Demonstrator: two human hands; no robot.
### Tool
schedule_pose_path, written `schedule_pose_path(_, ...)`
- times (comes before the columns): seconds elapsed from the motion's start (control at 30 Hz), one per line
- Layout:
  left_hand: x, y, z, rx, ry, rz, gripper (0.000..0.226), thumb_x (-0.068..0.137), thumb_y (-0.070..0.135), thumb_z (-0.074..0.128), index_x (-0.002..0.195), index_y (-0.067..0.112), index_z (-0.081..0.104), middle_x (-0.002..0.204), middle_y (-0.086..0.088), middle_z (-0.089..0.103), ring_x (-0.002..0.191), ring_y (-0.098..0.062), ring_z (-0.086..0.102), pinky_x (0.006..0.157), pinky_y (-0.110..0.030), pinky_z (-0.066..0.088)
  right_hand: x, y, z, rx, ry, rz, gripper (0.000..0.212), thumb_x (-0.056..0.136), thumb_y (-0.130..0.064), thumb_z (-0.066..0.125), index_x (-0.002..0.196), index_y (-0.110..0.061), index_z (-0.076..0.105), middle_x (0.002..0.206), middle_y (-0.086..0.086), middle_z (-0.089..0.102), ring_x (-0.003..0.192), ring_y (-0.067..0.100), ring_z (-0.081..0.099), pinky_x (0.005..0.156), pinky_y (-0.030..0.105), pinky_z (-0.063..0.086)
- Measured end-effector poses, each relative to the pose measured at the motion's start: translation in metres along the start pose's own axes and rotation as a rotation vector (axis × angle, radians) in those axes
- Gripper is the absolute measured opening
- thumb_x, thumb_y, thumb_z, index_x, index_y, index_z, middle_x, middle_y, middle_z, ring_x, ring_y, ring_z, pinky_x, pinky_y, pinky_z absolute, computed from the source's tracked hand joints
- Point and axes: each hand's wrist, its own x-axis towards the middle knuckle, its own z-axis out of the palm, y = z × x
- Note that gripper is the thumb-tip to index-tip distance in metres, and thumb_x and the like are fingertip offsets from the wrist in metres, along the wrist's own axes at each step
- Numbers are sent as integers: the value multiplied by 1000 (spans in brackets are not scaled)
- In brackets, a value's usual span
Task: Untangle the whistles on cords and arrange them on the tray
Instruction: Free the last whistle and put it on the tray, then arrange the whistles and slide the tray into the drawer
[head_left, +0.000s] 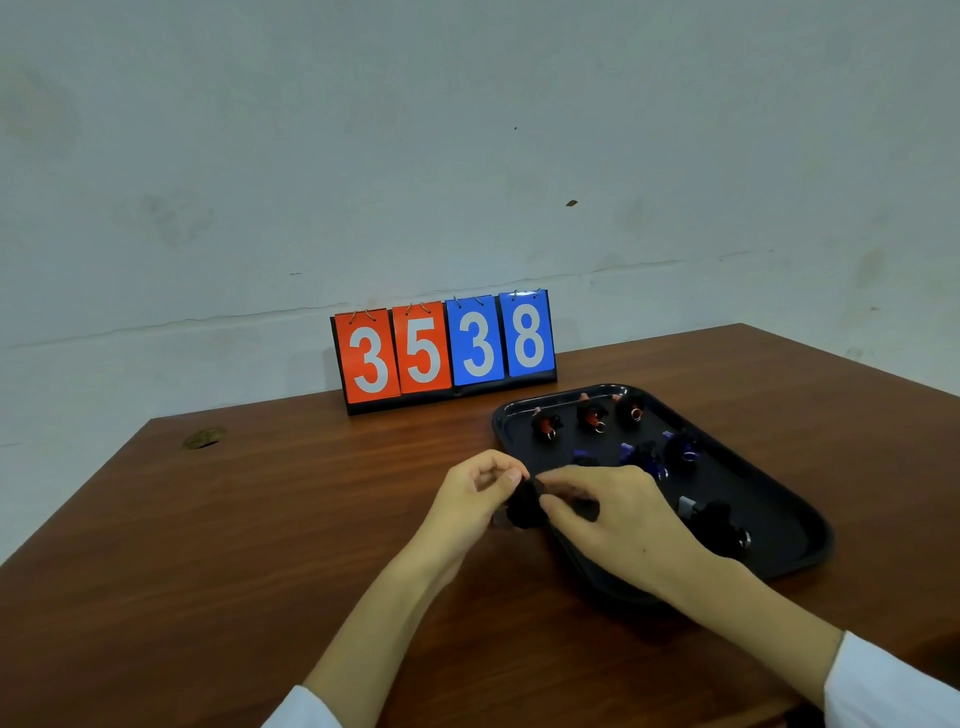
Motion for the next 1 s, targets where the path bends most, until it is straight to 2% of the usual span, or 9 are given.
schedule_pose_path(0.13,-2,1,2,-29,19,-22,18,95,16,51,84,19,65,87,-3,67,85,-18,64,73,-30,52,3,-4,-2,9,-119,-71,62,79,-35,68,135,-32,43,126,-19,54,111,-9,48,98,11,37)
schedule_pose_path(0.23,-4,2,3,-68,20,-49,13,95,15,52,95,15,65,92,-4,70,86,-18,67,70,-27,52,5,-1,3,-66,-228,-193,62,80,-25,69,136,-30,42,135,-17,46,123,-3,42,106,15,33)
schedule_pose_path(0.33,-4,3,5,-161,9,-95,16,93,8,52,106,13,60,96,-11,71,86,-22,69,66,-28,53,2,2,2,-100,-193,-204,58,80,-18,70,134,-28,49,133,-12,52,123,2,45,108,15,28)
schedule_pose_path(0.43,-6,5,7,-307,-16,-141,24,93,0,46,113,9,56,94,-14,67,77,-21,68,63,-32,56,-1,5,-5,-148,-175,-235,48,81,-18,68,127,-24,56,120,-9,60,112,6,54,102,21,41)
schedule_pose_path(0.6,-10,9,19,-515,-112,-163,25,94,-3,44,116,6,53,103,-23,65,90,-28,68,72,-40,58,-8,16,-33,-97,-180,-136,42,78,-21,68,118,-28,58,104,-19,49,97,-1,52,85,12,45)
schedule_pose_path(0.73,-15,6,40,144,83,108,22,90,1,54,98,20,60,95,-6,62,81,-9,62,67,-20,52,-14,47,-68,-42,64,131,32,73,-24,75,102,-27,63,96,-17,52,88,-1,54,77,9,42)
schedule_pose_path(0.8,-19,4,51,387,122,279,21,88,8,60,97,26,60,95,9,57,83,-4,55,70,-15,45,-18,72,-86,-90,123,312,28,74,-30,75,99,-24,63,93,-11,57,85,6,56,74,18,46)
schedule_pose_path(0.9,-18,4,70,582,-9,315,33,85,39,63,116,35,53,113,20,44,101,2,47,79,-11,38,-29,107,-101,-256,30,531,27,80,-39,68,100,-22,61,94,-5,57,82,10,54,66,21,44)
schedule_pose_path(1.0,-10,3,87,794,-166,292,60,81,60,57,134,42,37,131,19,33,120,-2,34,101,-22,32,-40,125,-99,-416,-30,572,29,80,-45,65,99,-23,61,92,-5,57,82,11,53,68,23,45)
